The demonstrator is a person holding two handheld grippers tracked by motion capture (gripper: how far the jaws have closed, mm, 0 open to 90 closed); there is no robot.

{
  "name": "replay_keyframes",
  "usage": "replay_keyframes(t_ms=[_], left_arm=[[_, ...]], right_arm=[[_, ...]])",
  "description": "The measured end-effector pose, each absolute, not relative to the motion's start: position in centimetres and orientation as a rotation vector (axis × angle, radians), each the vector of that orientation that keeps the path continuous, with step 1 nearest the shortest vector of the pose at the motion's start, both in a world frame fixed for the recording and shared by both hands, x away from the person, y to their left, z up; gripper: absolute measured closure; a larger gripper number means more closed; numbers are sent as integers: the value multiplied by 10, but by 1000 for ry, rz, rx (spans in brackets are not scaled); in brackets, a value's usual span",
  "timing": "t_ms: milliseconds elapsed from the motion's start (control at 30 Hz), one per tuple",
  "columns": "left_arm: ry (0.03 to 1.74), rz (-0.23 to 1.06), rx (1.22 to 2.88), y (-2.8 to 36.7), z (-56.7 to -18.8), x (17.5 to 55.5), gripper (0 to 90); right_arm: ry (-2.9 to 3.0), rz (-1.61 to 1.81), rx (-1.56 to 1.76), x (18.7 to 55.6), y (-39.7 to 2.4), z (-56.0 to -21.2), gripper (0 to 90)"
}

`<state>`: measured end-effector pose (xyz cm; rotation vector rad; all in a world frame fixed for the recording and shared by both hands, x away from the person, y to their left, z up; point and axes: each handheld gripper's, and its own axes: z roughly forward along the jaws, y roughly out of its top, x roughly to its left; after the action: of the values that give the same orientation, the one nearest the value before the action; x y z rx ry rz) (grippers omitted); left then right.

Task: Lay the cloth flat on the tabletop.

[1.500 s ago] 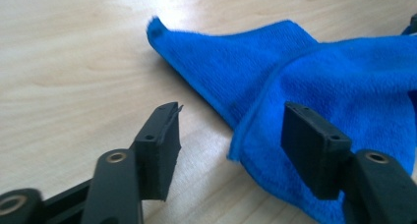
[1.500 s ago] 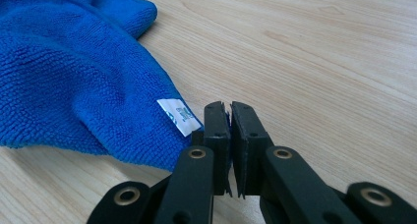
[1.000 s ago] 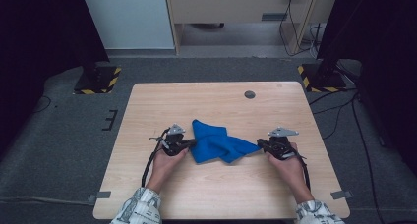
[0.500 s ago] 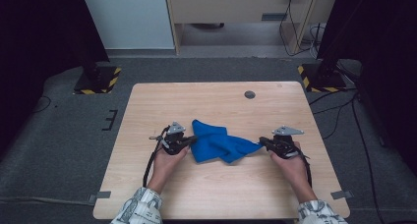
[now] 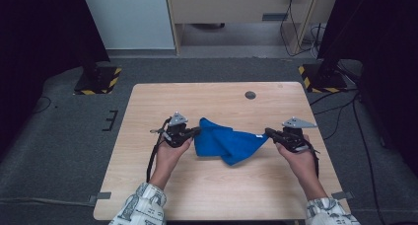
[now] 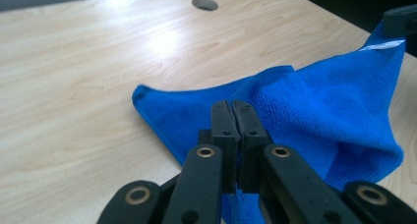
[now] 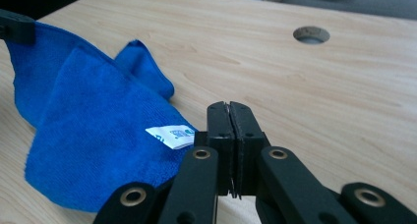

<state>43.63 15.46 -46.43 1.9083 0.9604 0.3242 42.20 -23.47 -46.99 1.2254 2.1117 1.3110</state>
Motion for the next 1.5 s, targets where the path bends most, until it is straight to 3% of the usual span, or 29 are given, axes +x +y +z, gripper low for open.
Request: replay_keyframes(t_ms=[833,1500], left_arm=[[921,472,1839,170,-384,435,887],[926,523,1813,189,-360,431,886]], right_arm=[[1983,1416,1125,427,-231,-394,888],[1950,1451,1076,426,-223,-363,888]])
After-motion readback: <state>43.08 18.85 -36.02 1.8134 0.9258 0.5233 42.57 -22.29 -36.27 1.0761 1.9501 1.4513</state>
